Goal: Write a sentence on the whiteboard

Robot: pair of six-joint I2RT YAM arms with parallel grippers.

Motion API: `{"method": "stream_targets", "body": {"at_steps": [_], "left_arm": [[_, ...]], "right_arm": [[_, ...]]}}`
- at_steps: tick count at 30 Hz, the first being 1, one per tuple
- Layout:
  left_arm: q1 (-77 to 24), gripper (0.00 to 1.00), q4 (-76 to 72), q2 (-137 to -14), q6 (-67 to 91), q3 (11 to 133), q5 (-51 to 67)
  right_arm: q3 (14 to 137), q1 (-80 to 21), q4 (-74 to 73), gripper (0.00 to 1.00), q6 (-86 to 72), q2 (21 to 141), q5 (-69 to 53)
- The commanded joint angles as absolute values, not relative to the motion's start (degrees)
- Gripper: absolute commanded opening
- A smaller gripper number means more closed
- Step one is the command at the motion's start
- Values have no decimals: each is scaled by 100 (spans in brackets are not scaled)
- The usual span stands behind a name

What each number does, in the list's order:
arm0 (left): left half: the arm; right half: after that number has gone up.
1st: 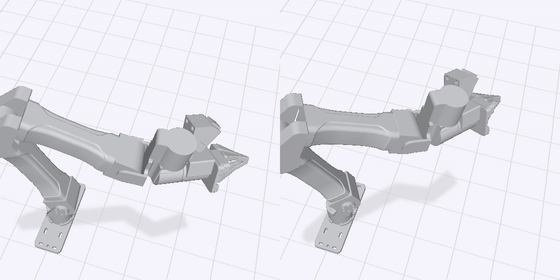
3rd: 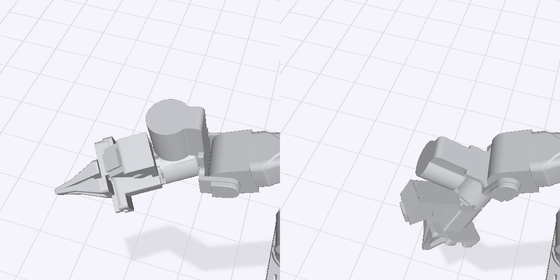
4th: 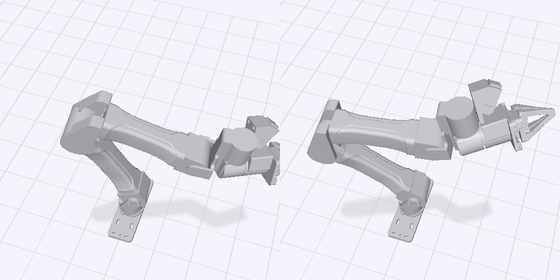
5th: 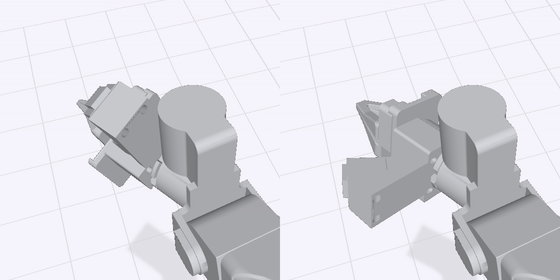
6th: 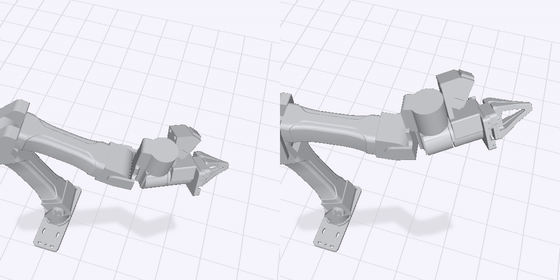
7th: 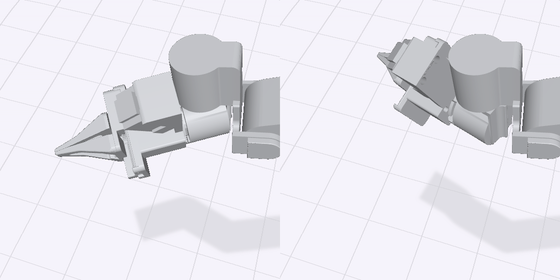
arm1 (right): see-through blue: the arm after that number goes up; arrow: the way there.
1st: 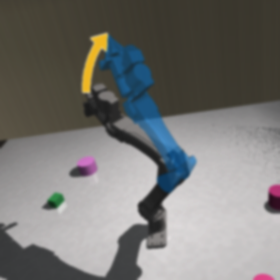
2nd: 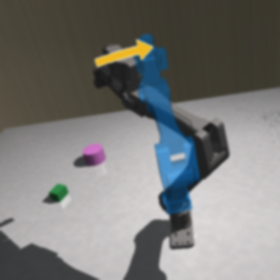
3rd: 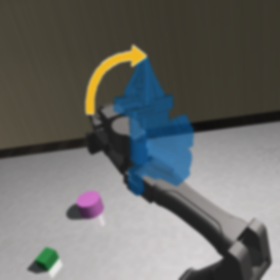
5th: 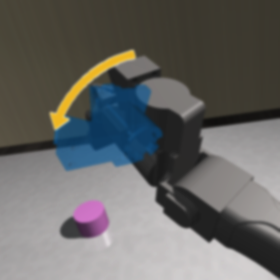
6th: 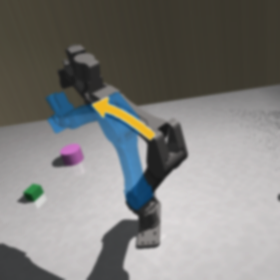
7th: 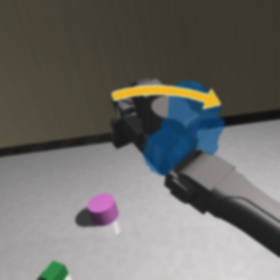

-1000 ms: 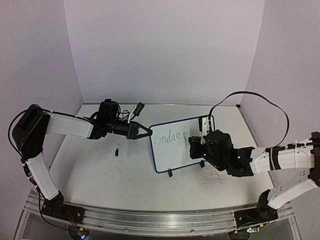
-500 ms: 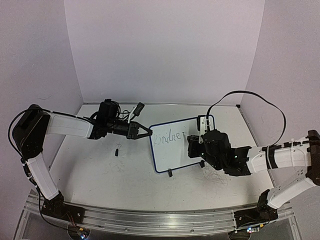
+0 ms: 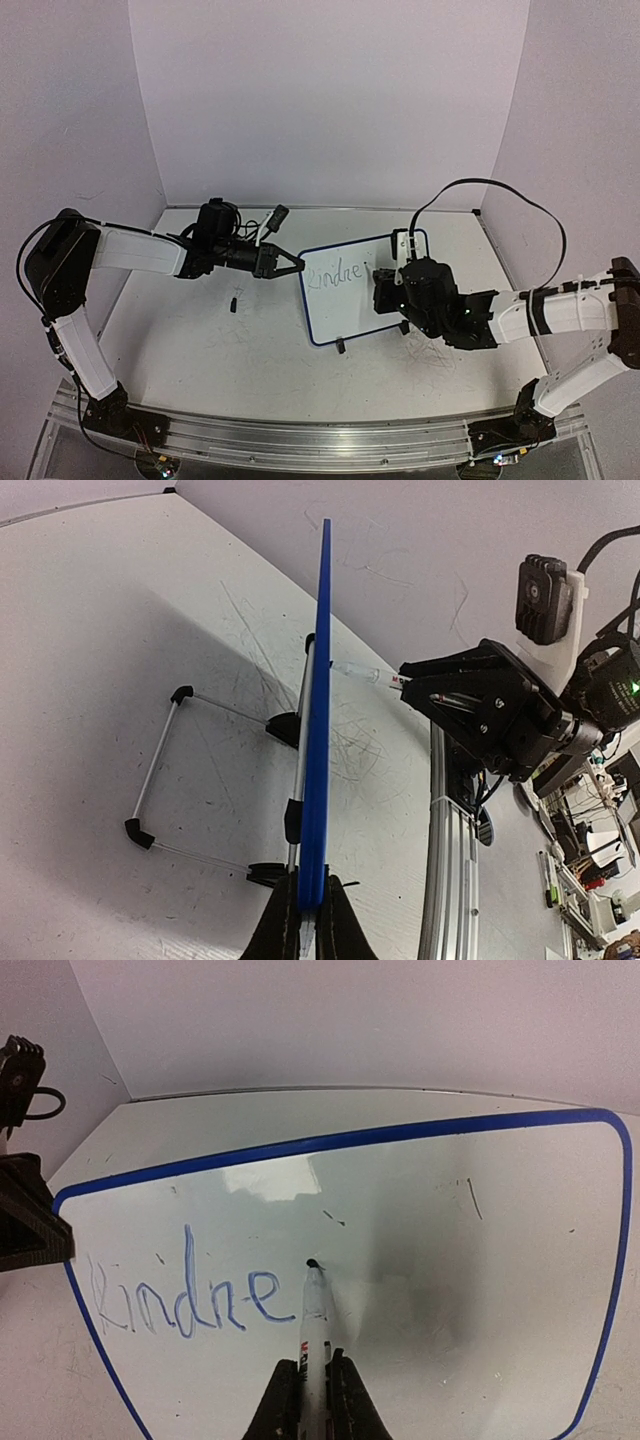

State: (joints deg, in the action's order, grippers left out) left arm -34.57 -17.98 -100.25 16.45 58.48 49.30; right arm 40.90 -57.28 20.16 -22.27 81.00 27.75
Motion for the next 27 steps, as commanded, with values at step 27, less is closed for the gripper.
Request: {"method": "stream_targets", "body": {"at_steps": [27], "left_arm": [[-3463,0,-1811,-9924,1635,5921,5115]], "right_arm": [[3941,-5753,1772,0,-2457,8051,2726]]}}
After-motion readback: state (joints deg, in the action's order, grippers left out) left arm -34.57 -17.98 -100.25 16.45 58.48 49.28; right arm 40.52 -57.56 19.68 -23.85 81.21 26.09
